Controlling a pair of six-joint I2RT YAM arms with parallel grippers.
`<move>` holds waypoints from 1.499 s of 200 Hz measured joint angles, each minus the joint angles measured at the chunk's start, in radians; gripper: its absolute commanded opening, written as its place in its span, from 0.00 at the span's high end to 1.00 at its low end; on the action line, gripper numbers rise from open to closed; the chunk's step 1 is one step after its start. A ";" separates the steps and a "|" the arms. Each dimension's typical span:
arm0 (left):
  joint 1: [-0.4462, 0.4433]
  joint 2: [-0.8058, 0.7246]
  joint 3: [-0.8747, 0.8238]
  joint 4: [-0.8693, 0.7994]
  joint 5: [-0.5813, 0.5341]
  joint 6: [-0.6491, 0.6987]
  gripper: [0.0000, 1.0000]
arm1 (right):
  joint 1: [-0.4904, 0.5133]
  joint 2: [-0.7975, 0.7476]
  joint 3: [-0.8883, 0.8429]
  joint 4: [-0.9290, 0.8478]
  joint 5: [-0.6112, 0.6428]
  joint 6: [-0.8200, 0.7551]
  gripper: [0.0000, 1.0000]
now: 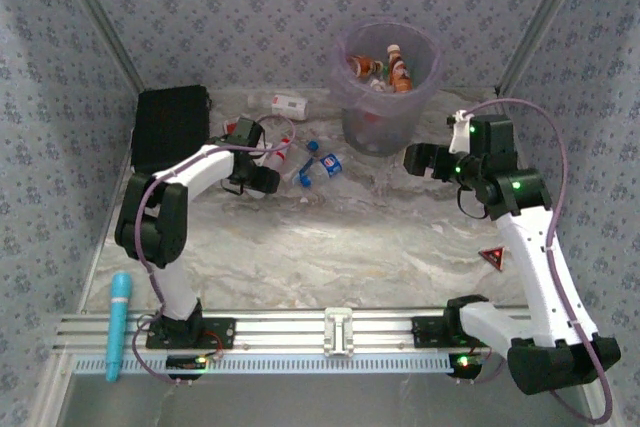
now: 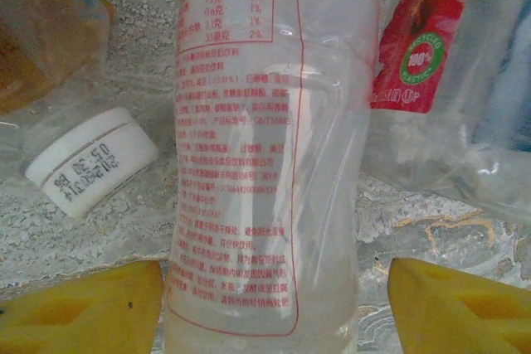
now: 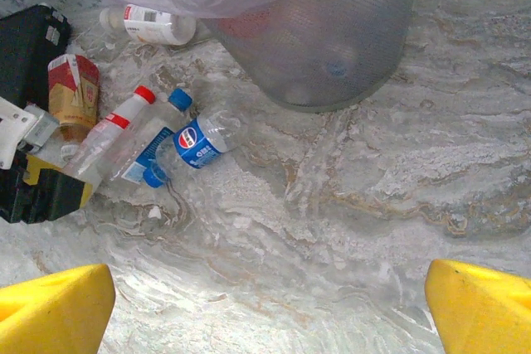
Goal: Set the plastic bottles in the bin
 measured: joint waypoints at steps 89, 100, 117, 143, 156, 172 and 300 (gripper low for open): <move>0.000 0.019 0.000 -0.002 -0.001 -0.008 0.50 | -0.004 -0.016 0.000 0.000 -0.018 0.007 0.03; 0.000 0.007 0.000 -0.008 0.000 -0.012 0.50 | -0.004 -0.016 0.000 0.000 -0.032 0.010 0.04; -0.001 -0.037 -0.001 -0.013 0.000 -0.024 0.50 | -0.004 -0.016 0.000 0.007 -0.063 0.014 0.04; -0.002 -0.169 -0.006 -0.015 -0.001 -0.053 0.50 | 0.005 -0.005 0.000 0.058 -0.154 0.031 0.04; -0.002 -0.252 -0.020 -0.010 0.000 -0.073 0.51 | 0.029 0.013 0.001 0.105 -0.198 0.049 0.04; -0.002 -0.361 -0.063 0.019 0.020 -0.106 0.52 | 0.088 0.052 0.007 0.166 -0.233 0.071 0.04; -0.132 -0.731 -0.491 0.589 0.375 -0.391 0.53 | 0.371 0.502 0.257 0.480 -0.347 0.190 0.03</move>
